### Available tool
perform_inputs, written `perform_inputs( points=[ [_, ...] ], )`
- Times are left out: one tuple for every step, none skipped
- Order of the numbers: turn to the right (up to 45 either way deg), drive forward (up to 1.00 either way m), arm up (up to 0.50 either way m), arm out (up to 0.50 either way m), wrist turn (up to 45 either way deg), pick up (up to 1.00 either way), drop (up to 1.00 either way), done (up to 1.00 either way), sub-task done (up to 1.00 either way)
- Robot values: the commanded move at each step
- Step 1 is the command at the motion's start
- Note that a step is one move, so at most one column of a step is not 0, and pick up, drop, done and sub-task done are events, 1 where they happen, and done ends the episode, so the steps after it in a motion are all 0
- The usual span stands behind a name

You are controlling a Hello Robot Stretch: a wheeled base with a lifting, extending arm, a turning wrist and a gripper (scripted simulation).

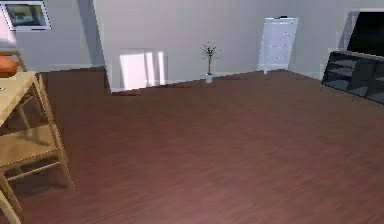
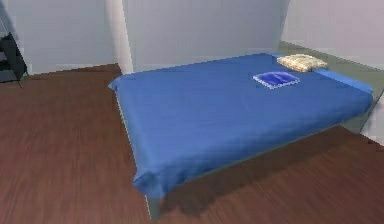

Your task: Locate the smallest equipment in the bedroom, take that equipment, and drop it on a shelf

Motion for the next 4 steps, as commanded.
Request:
perform_inputs(
  points=[
    [0.0,0.70,0.00,0.00,0.0,0.00,0.00,0.00,0.00],
    [45.0,0.00,0.00,0.00,0.0,0.00,0.00,0.00,0.00],
    [21.0,0.00,0.00,0.00,0.0,0.00,0.00,0.00,0.00],
    [0.0,1.00,0.00,0.00,0.0,0.00,0.00,0.00,0.00]
  ],
)
